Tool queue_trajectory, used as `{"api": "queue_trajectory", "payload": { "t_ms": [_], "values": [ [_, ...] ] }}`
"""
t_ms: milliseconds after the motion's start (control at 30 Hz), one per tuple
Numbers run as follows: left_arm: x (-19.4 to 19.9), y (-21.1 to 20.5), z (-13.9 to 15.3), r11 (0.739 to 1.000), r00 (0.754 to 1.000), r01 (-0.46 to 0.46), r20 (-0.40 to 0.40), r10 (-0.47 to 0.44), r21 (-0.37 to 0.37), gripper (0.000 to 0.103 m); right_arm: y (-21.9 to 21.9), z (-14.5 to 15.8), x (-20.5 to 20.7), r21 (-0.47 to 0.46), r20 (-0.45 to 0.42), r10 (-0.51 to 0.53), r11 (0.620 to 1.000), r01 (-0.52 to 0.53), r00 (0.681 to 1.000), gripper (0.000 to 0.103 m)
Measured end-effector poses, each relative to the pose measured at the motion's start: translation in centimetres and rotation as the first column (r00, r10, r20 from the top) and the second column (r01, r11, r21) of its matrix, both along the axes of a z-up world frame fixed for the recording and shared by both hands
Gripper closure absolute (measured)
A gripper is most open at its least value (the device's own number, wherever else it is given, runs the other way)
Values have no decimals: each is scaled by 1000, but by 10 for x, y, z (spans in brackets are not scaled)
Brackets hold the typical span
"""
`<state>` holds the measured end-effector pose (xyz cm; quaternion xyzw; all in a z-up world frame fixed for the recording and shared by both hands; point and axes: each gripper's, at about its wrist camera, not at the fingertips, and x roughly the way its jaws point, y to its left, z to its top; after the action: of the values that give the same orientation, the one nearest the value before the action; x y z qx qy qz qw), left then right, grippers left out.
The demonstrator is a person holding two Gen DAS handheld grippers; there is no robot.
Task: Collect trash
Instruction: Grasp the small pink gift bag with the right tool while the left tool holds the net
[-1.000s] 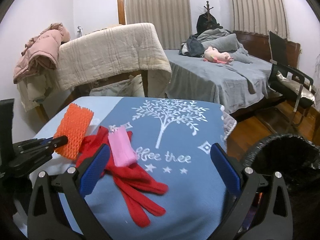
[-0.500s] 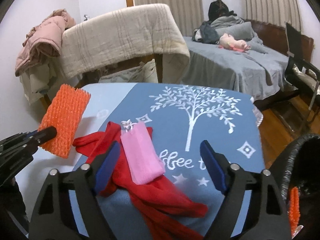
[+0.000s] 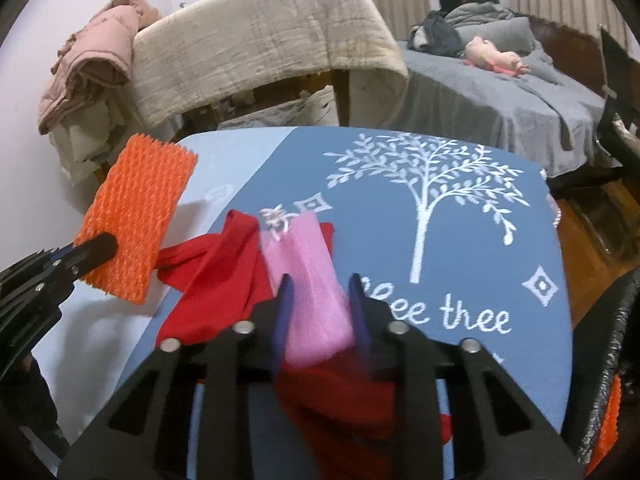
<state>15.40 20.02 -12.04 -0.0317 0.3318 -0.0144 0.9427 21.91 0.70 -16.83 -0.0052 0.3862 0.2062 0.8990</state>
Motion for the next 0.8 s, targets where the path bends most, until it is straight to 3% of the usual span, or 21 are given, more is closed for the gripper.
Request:
{"api": "queue_trajectory", "payload": {
  "t_ms": [33,167,600,700,800],
  "values": [
    [0,0,0,1000,1000,0,1,0,0,93,0,1,-1,3,1,6,1000,-6,1000,87],
    [-1,-1,5,1000,1000,0,10,0,4,93,-4,10,-6,32,28,6,999,-6,1000,93],
    [-7,-26,31,999,997,45,58,-46,21,93,-32,46,-23,91,101,-29,996,19,995,99],
    [-7,-31,28,998,997,58,47,-60,26,93,-33,41,-25,68,93,-33,997,27,995,94],
    [-5,-34,21,998,998,63,28,-64,26,93,-35,34,-19,65,67,-48,997,44,997,74]
  ]
}}
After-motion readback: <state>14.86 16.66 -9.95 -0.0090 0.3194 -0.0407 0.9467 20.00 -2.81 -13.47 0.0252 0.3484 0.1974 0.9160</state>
